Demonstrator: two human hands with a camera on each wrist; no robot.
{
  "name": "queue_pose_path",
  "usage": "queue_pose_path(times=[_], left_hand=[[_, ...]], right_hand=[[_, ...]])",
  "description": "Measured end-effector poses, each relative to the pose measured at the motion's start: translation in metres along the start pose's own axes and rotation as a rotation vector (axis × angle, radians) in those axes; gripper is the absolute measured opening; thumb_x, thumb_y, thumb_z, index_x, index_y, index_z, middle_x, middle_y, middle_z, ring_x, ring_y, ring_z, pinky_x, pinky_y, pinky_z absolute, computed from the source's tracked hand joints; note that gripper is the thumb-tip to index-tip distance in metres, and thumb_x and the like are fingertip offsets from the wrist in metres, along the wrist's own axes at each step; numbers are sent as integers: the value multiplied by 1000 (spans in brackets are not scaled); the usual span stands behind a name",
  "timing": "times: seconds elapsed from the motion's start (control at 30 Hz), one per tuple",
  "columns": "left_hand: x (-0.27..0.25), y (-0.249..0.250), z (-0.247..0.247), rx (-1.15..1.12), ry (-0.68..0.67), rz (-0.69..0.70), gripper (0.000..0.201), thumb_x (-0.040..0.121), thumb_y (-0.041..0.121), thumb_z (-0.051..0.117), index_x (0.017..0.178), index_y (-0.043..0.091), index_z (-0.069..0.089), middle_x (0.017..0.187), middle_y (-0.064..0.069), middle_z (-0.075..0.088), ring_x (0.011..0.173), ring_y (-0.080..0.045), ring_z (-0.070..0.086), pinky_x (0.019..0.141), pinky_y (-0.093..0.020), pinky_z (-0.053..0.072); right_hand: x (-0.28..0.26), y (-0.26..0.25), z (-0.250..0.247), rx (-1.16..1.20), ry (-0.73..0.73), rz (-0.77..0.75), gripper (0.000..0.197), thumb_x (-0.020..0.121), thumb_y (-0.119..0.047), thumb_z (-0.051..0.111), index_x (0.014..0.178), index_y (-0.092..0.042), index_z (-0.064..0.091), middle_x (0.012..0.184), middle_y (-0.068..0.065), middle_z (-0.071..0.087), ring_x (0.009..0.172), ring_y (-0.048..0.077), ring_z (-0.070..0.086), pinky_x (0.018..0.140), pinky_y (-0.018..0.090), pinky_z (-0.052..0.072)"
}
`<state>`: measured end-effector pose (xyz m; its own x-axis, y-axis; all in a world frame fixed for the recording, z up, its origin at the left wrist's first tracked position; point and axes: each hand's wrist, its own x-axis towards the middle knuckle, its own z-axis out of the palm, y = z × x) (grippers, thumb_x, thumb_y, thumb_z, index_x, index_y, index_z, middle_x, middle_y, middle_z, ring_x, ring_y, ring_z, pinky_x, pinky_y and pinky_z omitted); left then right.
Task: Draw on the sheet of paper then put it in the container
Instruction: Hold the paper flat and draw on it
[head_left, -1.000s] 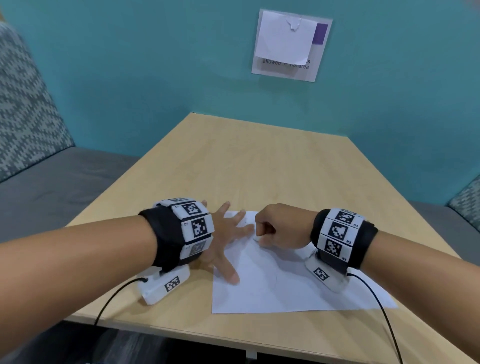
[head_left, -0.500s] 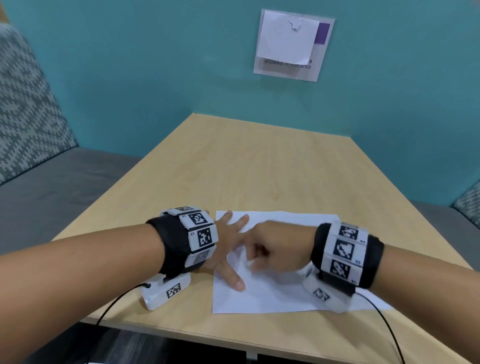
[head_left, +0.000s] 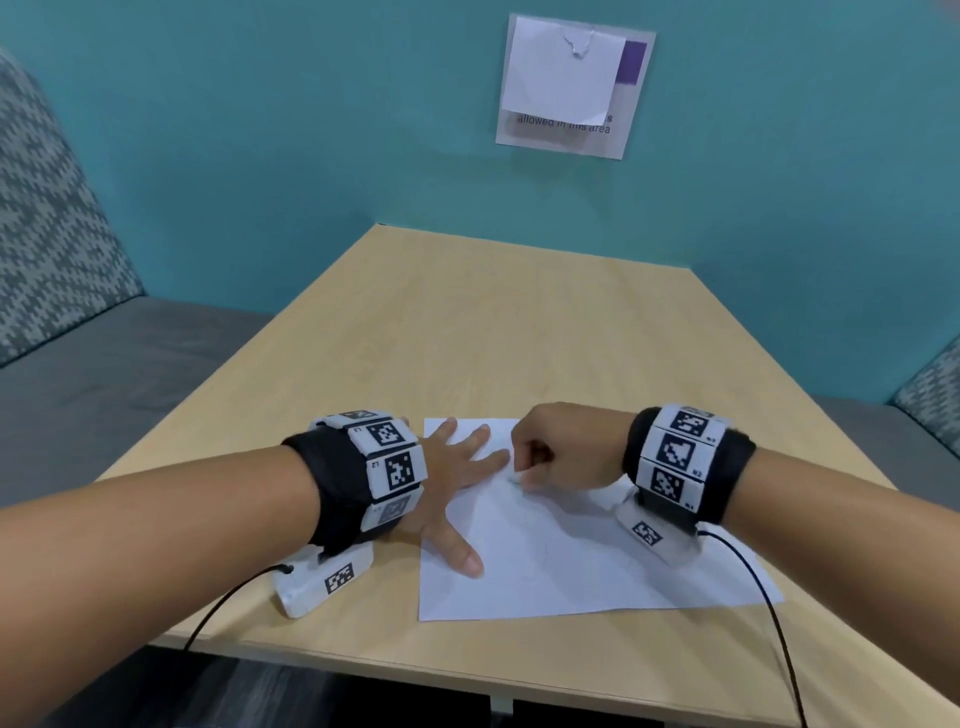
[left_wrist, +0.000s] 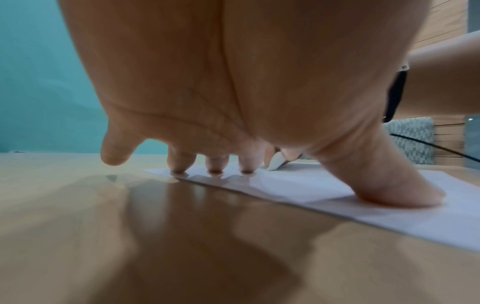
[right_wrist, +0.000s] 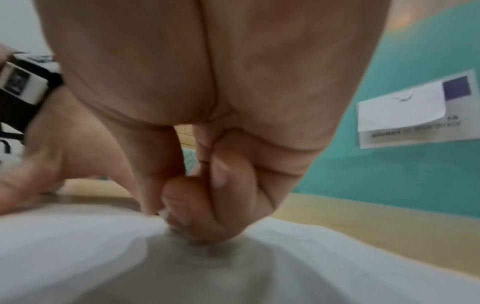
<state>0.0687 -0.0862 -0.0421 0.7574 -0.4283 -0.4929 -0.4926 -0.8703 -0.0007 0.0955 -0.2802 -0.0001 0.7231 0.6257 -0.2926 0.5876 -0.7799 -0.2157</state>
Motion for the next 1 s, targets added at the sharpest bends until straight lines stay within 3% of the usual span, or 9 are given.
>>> queue_pose_path(times=[0.13, 0.27, 0.37, 0.47, 0.53, 0.7, 0.8, 0.9, 1.0], left_hand=[[0, -1, -1, -14, 5, 27, 123, 68, 82, 63, 148, 51, -24, 163, 7, -27, 151, -32, -20, 113, -72, -2], [0, -1, 1, -2, 0, -1, 125, 67, 84, 61, 150, 46, -24, 162, 9, -28, 150, -30, -22, 114, -70, -2], [1, -1, 1, -28, 1, 3, 124, 68, 82, 64, 150, 47, -24, 162, 8, -28, 150, -30, -22, 115, -69, -4], [1, -1, 1, -25, -2, 9, 125, 68, 82, 64, 151, 44, -23, 162, 8, -27, 150, -30, -22, 115, -67, -4], [0, -1, 0, -35, -2, 3, 125, 68, 82, 63, 152, 44, -22, 162, 9, -28, 150, -29, -23, 115, -67, -4], [0, -1, 0, -43, 1, 10, 125, 69, 80, 64, 152, 45, -22, 162, 9, -28, 150, -29, -23, 116, -67, -4], [-2, 0, -2, -27, -4, 5, 124, 69, 82, 63, 152, 44, -21, 162, 10, -27, 150, -28, -22, 117, -66, -3], [-3, 0, -2, -38, -2, 1, 123, 70, 80, 63, 152, 44, -21, 162, 9, -27, 150, -29, -23, 116, -67, -5], [-2, 1, -2, -45, -1, 16, 123, 71, 78, 65, 152, 44, -21, 162, 8, -27, 150, -29, -23, 116, -67, -5]], right_hand=[[-13, -22, 17, 4, -114, -119, 18, 85, -22, 62, 90, -4, 65, 84, 12, 67, 71, 23, 57, 69, 33, 47], [-2, 2, -3, -3, -14, 9, 15, 86, -22, 64, 84, -8, 65, 71, 0, 60, 60, 10, 46, 59, 23, 41], [-8, -10, 10, 9, -70, -55, 18, 85, -22, 63, 86, -4, 64, 76, 9, 65, 62, 13, 47, 61, 26, 42], [-11, -8, 9, 26, -78, -67, 11, 87, -25, 64, 84, -14, 64, 71, -10, 59, 62, 7, 50, 62, 22, 42], [-6, 4, -1, 2, -22, 2, 11, 88, -26, 64, 82, -17, 63, 68, -13, 55, 61, 4, 48, 62, 23, 39], [-14, -13, 13, 0, -98, -69, 17, 86, -25, 63, 89, -8, 66, 79, 2, 65, 69, 15, 54, 68, 29, 46], [-9, 1, 0, -16, -32, 15, 23, 86, -25, 62, 90, -3, 67, 85, 12, 68, 68, 21, 52, 69, 33, 47], [-10, -4, 2, -17, -38, 12, 21, 86, -23, 61, 90, -3, 66, 85, 12, 68, 68, 17, 50, 68, 32, 46], [-19, -21, 17, 0, -103, -88, 15, 87, -24, 61, 89, -9, 65, 79, 1, 65, 70, 14, 53, 70, 29, 47]])
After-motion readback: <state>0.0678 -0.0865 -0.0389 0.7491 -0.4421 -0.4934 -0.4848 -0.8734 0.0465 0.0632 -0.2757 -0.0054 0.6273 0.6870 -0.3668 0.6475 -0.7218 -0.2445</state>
